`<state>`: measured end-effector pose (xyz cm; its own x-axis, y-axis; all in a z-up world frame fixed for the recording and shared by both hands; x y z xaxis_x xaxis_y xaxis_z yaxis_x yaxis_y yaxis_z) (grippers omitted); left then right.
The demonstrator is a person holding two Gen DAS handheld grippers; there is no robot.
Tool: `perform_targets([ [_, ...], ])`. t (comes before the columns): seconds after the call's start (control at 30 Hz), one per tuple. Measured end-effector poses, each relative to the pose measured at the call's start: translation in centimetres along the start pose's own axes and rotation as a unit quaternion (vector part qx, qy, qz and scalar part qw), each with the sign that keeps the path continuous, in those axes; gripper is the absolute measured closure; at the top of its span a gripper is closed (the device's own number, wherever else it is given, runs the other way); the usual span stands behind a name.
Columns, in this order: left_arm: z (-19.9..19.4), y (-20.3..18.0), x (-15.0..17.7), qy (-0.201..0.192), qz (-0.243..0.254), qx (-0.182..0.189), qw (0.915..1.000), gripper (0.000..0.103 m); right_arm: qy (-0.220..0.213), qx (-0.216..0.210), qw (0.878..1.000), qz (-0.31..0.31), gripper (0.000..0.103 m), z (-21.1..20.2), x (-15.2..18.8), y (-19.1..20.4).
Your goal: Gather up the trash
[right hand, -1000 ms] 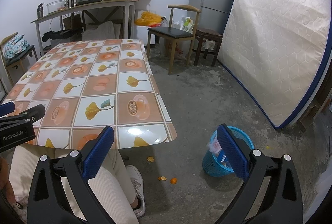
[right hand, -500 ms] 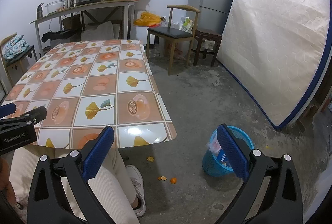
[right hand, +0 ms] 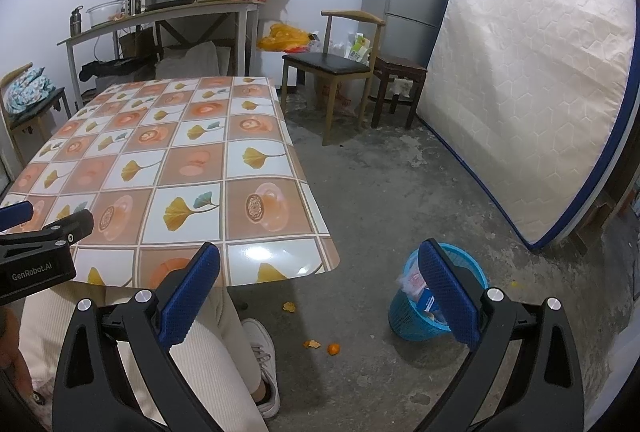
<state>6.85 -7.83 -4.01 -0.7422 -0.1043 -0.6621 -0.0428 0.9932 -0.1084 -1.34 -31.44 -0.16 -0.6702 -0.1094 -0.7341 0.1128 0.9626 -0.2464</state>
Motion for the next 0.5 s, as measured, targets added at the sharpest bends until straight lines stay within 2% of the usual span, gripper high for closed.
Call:
perform_targets([
  [0.5, 0.08, 0.03, -0.12, 0.003, 0.000, 0.000, 1.0000, 0.009, -0.003, 0.002, 1.000, -0.001, 0.007, 0.09, -0.08, -0.23],
])
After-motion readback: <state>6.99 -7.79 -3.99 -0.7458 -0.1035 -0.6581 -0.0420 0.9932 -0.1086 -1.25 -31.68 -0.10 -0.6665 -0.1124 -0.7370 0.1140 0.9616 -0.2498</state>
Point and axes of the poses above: each gripper's, at about its wrist camera, not at the fingertips, and z roughly the way its jaws point, y to its left, x to its underside, the point moved 5 cm from there along z, roughly the way its jaws point, and after that the axes turned 10 degrees about -z, right-handed, at the moved point
